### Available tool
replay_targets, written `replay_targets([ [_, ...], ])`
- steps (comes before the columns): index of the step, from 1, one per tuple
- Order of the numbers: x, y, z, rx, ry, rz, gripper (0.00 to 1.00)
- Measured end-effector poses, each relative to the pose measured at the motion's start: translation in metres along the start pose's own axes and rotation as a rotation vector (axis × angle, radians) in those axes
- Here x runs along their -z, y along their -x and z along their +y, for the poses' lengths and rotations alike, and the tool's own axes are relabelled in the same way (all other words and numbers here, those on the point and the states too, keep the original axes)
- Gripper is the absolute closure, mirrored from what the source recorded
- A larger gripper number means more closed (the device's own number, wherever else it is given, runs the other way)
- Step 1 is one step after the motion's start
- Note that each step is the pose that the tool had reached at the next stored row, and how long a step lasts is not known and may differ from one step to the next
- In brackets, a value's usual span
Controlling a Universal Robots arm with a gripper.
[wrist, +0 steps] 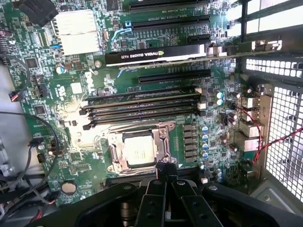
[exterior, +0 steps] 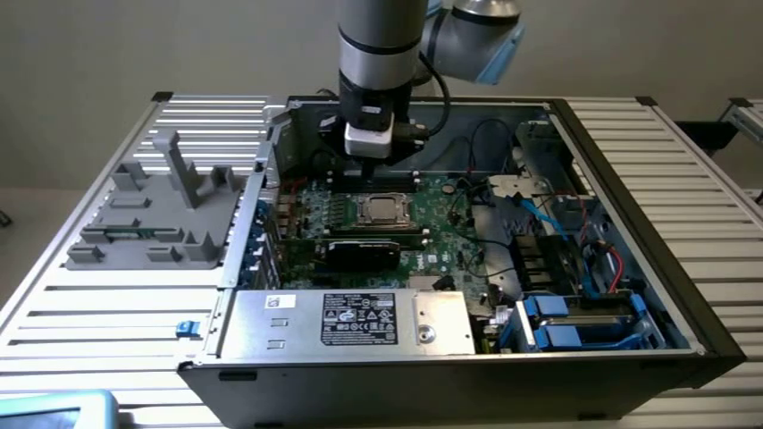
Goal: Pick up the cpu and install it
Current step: 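Install the second cpu locking lever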
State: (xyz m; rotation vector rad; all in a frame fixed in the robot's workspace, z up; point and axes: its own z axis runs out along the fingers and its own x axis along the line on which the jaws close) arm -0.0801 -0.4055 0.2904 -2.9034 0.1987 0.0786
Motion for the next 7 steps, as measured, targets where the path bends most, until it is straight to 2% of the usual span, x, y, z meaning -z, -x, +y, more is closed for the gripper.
replay_targets([
  [7, 0.0, -0.0001, 0.0, 0.0, 0.0001, 0.0, 0.89],
])
